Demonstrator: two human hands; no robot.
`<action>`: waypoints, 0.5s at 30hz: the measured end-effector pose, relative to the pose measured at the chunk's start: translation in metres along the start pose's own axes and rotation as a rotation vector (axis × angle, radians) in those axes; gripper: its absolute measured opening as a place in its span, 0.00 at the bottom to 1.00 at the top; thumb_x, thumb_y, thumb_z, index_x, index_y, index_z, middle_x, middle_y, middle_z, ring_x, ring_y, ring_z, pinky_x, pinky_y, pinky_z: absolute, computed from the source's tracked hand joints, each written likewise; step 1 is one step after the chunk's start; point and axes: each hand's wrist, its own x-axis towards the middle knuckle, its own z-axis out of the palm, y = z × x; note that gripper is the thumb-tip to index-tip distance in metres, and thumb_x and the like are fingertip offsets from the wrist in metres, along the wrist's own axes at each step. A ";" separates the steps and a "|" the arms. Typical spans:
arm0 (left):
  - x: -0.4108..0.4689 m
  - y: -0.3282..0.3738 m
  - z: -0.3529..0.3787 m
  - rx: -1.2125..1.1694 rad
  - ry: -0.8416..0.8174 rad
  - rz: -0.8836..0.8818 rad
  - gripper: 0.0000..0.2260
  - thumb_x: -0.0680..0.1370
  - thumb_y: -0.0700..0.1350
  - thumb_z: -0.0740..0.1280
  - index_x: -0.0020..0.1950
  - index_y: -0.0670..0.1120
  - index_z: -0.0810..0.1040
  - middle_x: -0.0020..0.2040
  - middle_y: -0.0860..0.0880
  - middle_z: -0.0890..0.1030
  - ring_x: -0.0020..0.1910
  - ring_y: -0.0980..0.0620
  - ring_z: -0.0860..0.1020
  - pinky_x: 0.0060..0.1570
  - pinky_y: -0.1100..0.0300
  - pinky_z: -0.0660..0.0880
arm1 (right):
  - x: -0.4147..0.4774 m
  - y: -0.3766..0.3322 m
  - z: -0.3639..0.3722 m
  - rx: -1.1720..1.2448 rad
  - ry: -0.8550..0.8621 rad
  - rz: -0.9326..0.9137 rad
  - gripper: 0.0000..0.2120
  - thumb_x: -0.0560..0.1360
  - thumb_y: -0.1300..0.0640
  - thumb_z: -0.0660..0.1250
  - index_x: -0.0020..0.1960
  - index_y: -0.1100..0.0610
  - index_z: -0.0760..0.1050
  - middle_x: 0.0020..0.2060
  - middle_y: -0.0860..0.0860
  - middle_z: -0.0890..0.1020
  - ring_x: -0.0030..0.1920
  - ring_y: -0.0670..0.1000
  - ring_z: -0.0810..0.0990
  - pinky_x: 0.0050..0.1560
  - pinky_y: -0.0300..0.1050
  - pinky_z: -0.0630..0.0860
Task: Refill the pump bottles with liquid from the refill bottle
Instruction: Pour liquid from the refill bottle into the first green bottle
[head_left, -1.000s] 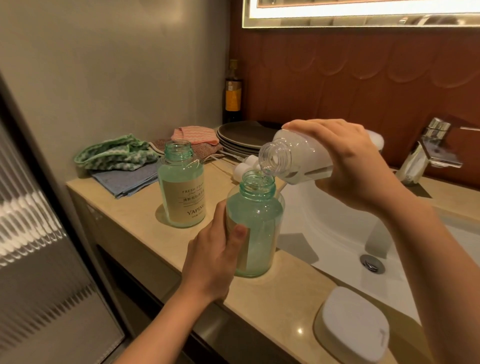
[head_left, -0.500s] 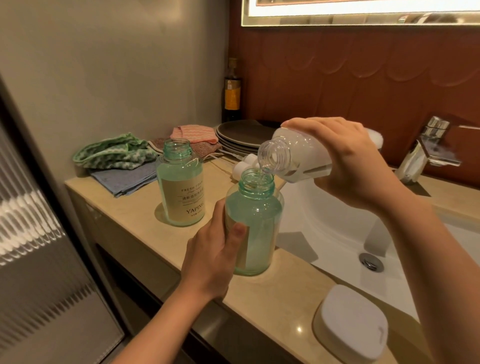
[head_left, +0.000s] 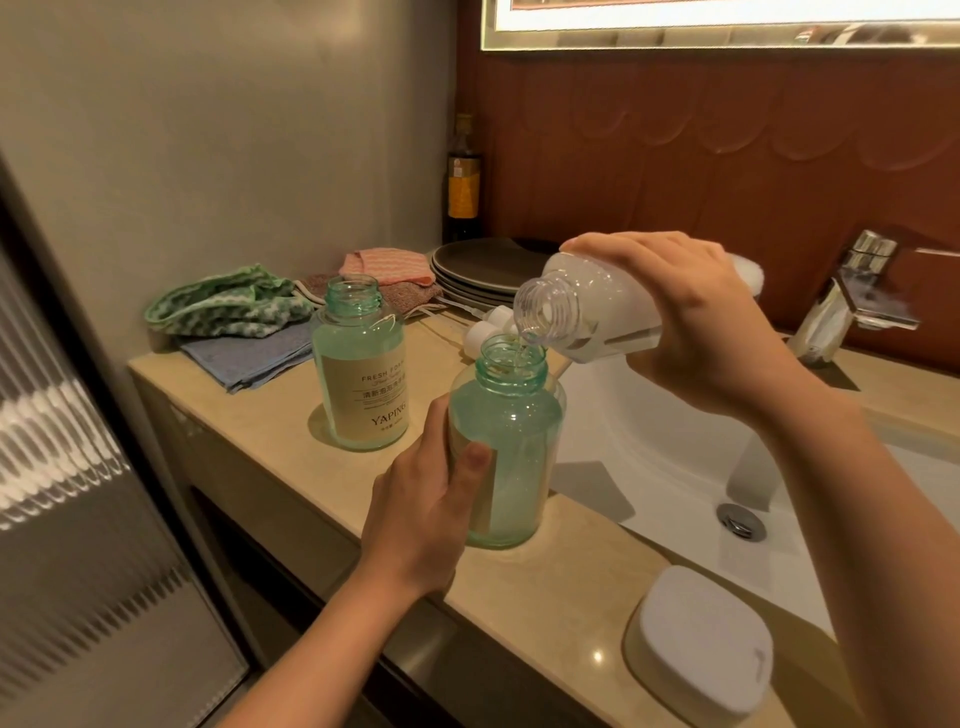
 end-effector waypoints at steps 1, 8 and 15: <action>0.000 0.000 0.000 0.000 0.001 0.001 0.30 0.68 0.77 0.41 0.60 0.62 0.64 0.52 0.69 0.75 0.52 0.58 0.76 0.51 0.48 0.73 | 0.000 0.000 0.000 0.000 0.001 -0.001 0.41 0.62 0.67 0.77 0.70 0.49 0.65 0.62 0.54 0.76 0.62 0.58 0.72 0.60 0.55 0.64; 0.000 0.000 0.000 0.002 0.006 0.001 0.30 0.69 0.77 0.42 0.61 0.62 0.64 0.52 0.71 0.75 0.53 0.58 0.75 0.53 0.48 0.73 | 0.000 -0.001 -0.001 0.000 0.008 -0.004 0.40 0.63 0.67 0.76 0.70 0.50 0.66 0.62 0.53 0.76 0.62 0.57 0.72 0.60 0.56 0.65; 0.001 0.000 0.000 0.005 0.009 0.005 0.30 0.69 0.77 0.42 0.61 0.63 0.64 0.50 0.70 0.75 0.53 0.57 0.76 0.53 0.47 0.73 | 0.000 0.000 -0.001 -0.004 0.007 -0.002 0.40 0.63 0.67 0.77 0.70 0.50 0.66 0.62 0.53 0.76 0.62 0.58 0.72 0.60 0.56 0.65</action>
